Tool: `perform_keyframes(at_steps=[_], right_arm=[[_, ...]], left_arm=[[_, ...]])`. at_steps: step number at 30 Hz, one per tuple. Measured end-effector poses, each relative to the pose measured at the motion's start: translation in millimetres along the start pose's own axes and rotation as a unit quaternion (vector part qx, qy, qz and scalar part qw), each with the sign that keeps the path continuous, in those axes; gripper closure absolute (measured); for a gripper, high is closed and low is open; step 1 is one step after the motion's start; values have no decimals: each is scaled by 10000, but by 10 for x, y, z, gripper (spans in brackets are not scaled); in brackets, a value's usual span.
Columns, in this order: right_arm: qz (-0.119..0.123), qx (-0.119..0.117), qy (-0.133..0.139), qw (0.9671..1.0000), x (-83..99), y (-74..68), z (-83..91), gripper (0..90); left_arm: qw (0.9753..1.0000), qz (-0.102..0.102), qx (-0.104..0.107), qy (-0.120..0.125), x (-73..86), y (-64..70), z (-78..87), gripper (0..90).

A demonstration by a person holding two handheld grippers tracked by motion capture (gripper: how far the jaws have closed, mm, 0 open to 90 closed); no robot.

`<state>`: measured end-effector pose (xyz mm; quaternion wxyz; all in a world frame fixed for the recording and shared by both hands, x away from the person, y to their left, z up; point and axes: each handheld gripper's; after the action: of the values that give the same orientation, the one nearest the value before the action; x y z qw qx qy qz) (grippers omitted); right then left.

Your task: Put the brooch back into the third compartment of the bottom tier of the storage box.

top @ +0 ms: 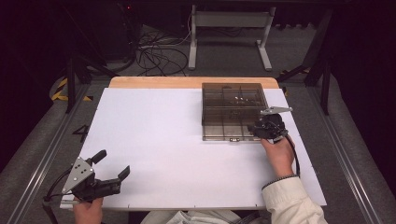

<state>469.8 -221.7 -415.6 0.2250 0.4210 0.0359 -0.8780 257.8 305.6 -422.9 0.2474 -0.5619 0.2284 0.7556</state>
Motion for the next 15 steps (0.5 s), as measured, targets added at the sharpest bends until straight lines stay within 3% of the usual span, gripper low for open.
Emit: perform_keyframes(at_steps=[15], right_arm=[[136, 13, 331, 9994, -61, -59, 157, 547]], left_arm=[[10000, -22, 5, 4, 0, 8, -2, 31]])
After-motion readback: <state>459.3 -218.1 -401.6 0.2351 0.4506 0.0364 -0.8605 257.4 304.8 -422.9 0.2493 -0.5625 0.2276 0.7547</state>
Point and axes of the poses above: each handheld gripper's, and its own axes: z roughly backward along the jaws, x roughly out of its underside, y roughly to its right, and after that the axes turned 10 degrees about x, right-handed
